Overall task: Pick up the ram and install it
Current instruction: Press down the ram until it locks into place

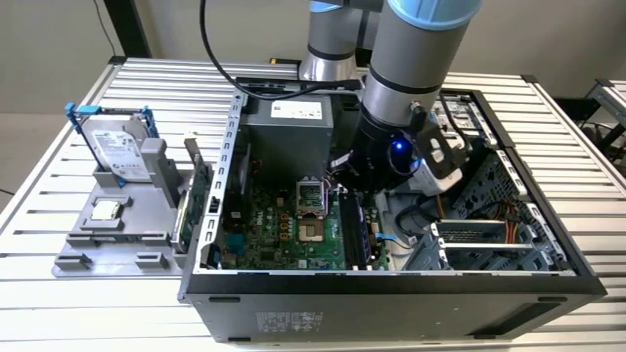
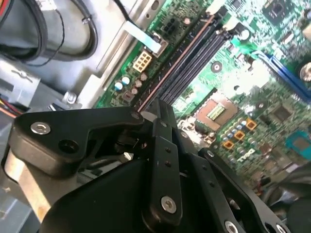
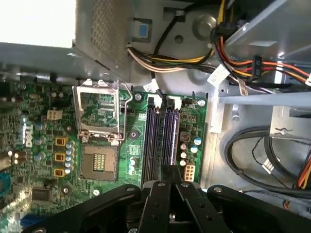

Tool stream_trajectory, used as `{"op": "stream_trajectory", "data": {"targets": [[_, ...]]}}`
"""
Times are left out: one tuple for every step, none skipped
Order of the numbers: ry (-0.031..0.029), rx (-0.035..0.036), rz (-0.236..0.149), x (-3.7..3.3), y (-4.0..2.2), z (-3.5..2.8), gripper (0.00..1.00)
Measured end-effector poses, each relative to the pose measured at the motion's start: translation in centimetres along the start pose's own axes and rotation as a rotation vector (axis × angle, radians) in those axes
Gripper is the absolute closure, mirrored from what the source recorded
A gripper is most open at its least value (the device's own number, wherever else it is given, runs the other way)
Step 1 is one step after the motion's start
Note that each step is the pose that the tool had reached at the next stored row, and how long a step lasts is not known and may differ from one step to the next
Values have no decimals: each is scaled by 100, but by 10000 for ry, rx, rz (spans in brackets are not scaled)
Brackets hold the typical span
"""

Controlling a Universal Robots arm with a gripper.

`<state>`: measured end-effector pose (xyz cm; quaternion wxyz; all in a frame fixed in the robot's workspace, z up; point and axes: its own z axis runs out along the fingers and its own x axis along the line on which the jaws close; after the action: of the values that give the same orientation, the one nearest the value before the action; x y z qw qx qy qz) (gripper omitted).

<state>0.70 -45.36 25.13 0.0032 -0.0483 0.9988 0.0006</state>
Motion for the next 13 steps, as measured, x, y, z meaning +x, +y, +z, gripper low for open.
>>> {"op": "stream_trajectory", "data": {"targets": [[-2, 0, -151, 0, 0, 0, 100], [-4, -2, -306, 0, 0, 0, 100], [-7, -2, -474, 0, 0, 0, 100], [-11, -3, -664, 0, 0, 0, 100], [-18, -4, -844, 0, 0, 0, 100], [-26, -4, -1022, 0, 0, 0, 100], [-36, -4, -1193, 0, 0, 0, 100], [-42, -5, -1356, 0, 0, 0, 100], [-48, -7, -1528, 0, 0, 0, 100], [-54, -7, -1692, 0, 0, -1, 100], [-60, -8, -1838, 1, 0, -1, 100], [-64, -9, -1979, 0, 0, -1, 100], [-67, -9, -2102, 0, 0, -1, 100]]}}
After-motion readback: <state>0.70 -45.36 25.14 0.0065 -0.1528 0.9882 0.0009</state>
